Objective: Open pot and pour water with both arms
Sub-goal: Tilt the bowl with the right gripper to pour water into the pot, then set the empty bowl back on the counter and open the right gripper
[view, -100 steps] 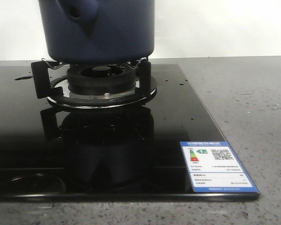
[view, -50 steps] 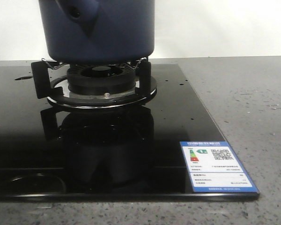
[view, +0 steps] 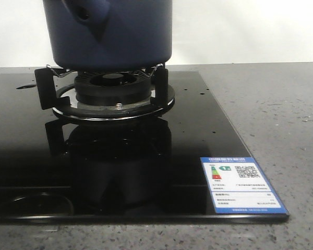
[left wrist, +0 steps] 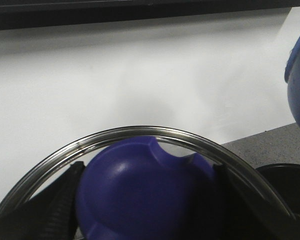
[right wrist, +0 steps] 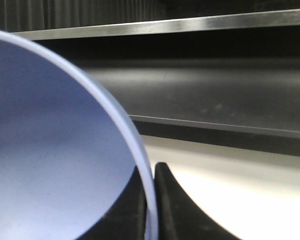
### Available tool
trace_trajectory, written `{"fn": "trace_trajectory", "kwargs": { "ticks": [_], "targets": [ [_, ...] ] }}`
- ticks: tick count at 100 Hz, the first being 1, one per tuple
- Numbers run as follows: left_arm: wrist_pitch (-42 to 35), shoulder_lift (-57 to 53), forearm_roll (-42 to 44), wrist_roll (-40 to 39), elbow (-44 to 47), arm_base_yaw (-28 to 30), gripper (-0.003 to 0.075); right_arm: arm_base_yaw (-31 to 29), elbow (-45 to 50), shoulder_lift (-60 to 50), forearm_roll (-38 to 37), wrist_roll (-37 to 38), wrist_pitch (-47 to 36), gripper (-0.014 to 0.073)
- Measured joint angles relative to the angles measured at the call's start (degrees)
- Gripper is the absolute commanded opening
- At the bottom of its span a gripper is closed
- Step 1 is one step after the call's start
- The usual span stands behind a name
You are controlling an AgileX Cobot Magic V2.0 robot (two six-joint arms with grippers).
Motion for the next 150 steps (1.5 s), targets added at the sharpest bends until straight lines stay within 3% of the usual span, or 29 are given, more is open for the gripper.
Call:
{"fn": "trace_trajectory", "kwargs": {
  "ticks": [57,78,106,135,150],
  "targets": [
    [0.1,0.0,0.0,0.0,0.0,0.0,0.0388,0.1,0.0,0.0,0.0,-0.1,-0.1,-0.0042],
    [1.6,0.0,-0.4,0.0,0.0,0.0,0.0388,0.1,0.0,-0.1,0.0,-0.1,6.1,-0.0042],
    [5.0,0.0,-4.9,0.7,0.0,-0.4,0.0388,-3.4,-5.7,-5.0,3.8,-0.1,33.4,-0.0042],
    [5.7,0.0,-6.1,1.5,0.0,-6.0,0.0388,-22.2,-17.7,-7.4,6.9,3.6,78.0,-0.0042],
    [5.7,0.0,-6.3,2.0,0.0,-10.0,0.0388,-30.7,-18.8,-7.4,4.8,5.3,95.5,-0.0042]
  ]
}}
